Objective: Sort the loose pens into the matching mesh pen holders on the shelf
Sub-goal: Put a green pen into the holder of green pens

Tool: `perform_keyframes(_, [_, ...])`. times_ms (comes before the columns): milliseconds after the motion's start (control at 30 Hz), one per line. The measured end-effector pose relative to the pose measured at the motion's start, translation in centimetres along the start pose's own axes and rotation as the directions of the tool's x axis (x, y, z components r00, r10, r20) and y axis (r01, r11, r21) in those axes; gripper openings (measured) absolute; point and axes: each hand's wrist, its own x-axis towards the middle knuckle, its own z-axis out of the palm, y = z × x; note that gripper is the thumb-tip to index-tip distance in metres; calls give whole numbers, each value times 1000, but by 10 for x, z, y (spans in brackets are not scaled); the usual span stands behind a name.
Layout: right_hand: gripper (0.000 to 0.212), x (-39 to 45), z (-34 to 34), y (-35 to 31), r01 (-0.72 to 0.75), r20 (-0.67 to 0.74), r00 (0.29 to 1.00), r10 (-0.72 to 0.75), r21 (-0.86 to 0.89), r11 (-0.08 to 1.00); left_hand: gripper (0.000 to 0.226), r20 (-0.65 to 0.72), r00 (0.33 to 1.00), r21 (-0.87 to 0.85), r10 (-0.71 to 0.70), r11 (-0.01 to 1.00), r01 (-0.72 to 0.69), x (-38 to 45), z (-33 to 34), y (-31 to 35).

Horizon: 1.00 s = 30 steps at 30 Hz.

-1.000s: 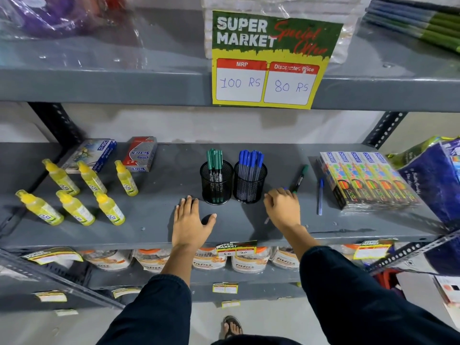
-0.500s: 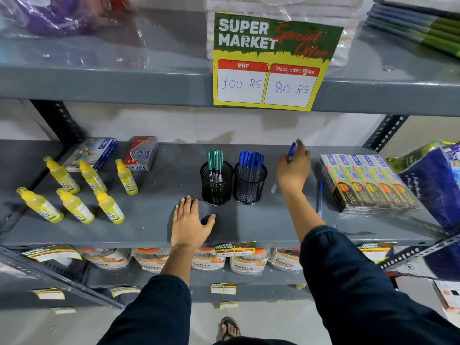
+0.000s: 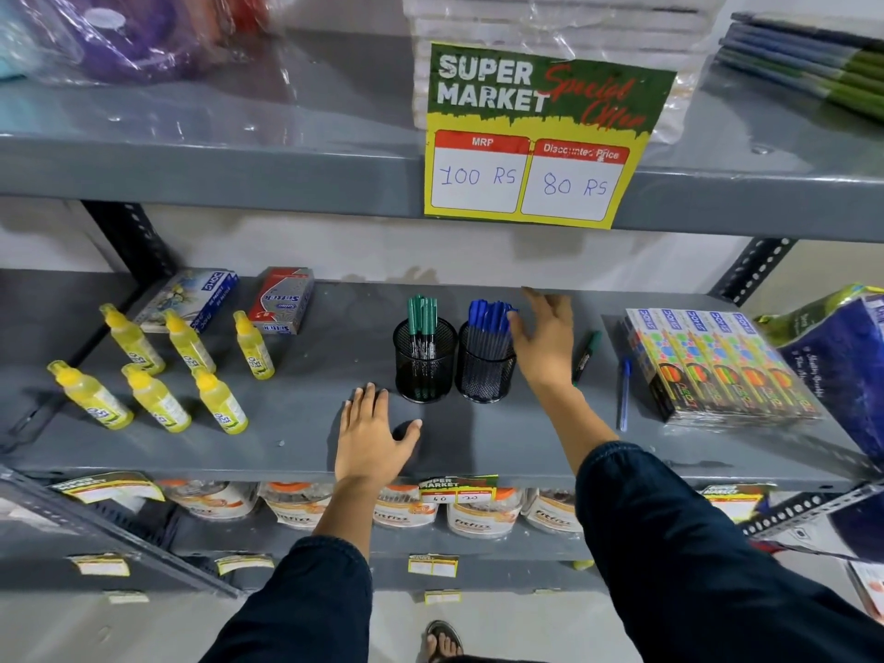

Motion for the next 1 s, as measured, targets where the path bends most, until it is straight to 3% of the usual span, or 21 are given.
perform_keyframes(100, [39, 3, -9, 20, -145, -95, 986, 136, -106, 984, 74, -1, 1000, -11, 3, 1000, -3, 0, 0, 0])
perform_keyframes(200, [52, -6, -13, 48, -267, 150, 919, 366, -448, 854, 74, -3, 1000, -12, 2, 1000, -2, 0, -1, 0])
perform_keyframes(267, [57, -16, -14, 61, -236, 298, 826, 478, -586, 775, 74, -5, 1000, -10, 3, 1000, -3, 0, 0, 0])
perform_keyframes(333, [54, -26, -14, 69, -175, 356, 797, 489, -638, 750, 74, -7, 1000, -6, 3, 1000, -3, 0, 0, 0])
perform_keyframes(500, [35, -51, -17, 66, -73, 157, 964, 213, -617, 784, 73, -11, 1000, 2, 12, 1000, -12, 0, 0, 0])
perform_keyframes(633, [26, -64, -20, 61, -3, 143, 984, 102, -565, 825, 73, -4, 1000, 5, 12, 1000, -12, 0, 1, -1])
perform_keyframes(700, [23, -69, -20, 61, -46, 132, 982, 136, -533, 845, 74, -4, 1000, 5, 9, 1000, -9, 1, 1, -1])
perform_keyframes(767, [33, -70, -19, 60, -175, 106, 959, 262, -506, 844, 74, -3, 1000, 9, 7, 1000, -7, 1, 2, -2])
perform_keyframes(900, [49, -54, -19, 52, -442, 111, 849, 516, -387, 809, 74, -4, 1000, 16, 9, 1000, -9, 2, 3, -2])
perform_keyframes(1000, [49, -34, -24, 37, -549, 81, 805, 587, -271, 790, 75, -4, 1000, 11, 13, 1000, -13, 2, 3, -3])
